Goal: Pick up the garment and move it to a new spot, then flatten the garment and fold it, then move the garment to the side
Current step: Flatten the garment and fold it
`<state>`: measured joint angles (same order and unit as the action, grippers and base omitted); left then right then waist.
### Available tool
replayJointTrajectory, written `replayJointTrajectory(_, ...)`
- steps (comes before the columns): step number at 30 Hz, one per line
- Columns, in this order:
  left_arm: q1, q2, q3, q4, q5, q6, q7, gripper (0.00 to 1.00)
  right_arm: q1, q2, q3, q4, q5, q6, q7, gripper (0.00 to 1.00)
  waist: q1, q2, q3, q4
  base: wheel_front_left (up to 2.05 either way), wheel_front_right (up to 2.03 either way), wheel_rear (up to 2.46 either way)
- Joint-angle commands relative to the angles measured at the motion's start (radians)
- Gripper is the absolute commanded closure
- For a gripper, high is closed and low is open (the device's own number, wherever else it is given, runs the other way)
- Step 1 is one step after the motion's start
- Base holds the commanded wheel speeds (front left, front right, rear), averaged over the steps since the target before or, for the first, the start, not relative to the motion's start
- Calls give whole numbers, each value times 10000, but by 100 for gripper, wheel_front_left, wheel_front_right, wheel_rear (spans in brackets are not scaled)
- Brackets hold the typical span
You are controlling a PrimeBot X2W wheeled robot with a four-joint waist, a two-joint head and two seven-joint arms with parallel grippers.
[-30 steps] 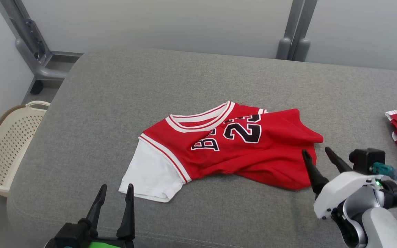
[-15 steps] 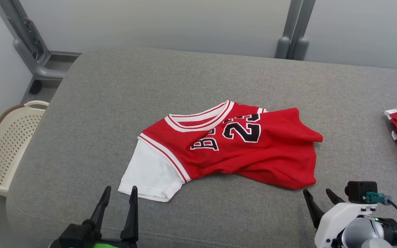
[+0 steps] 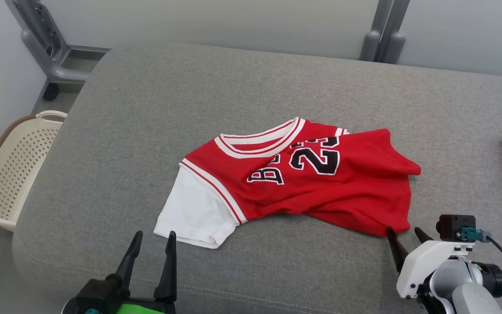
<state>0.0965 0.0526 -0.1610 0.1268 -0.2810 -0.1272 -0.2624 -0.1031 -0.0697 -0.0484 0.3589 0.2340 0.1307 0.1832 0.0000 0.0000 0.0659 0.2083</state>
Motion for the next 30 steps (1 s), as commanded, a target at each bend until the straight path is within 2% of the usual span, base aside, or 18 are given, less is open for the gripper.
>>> replayJointTrajectory(1,-137,3,-7,-13,12,-27,-27,0,-137,0,-8,123,16,-1,-51,0,0,0,75,54,0,0,0)
replayJointTrajectory(12,-330,15,45,-38,-24,-35,-27,0,-863,-101,173,1197,317,-1,-130,1,0,0,386,186,0,0,0)
replayJointTrajectory(13,-340,14,52,-30,-31,-35,-27,0,-869,-119,230,1249,326,-1,-111,16,0,0,395,189,0,0,0)
replayJointTrajectory(14,-347,13,54,-17,-35,-36,-28,0,-852,-123,304,1281,342,-1,-85,40,0,0,395,190,0,0,0)
replayJointTrajectory(15,-352,12,57,-11,-41,-36,-28,0,-834,-113,358,1298,418,-1,-64,59,0,0,390,189,0,0,0)
replayJointTrajectory(17,-337,9,74,-8,-59,-37,-28,0,-776,-131,447,1248,479,-1,-44,90,0,0,367,178,0,0,0)
replayJointTrajectory(18,-327,8,80,-3,-62,-37,-28,0,-740,-137,479,1171,531,-1,-53,100,0,0,346,167,0,0,0)
replayJointTrajectory(23,-247,3,88,46,-63,-39,-27,0,-520,-222,467,442,802,-1,-137,100,0,0,166,111,0,0,0)
replayJointTrajectory(30,-95,-1,102,64,-52,-41,-28,0,454,-375,52,-1491,1194,-1,549,100,0,0,-76,49,0,0,0)
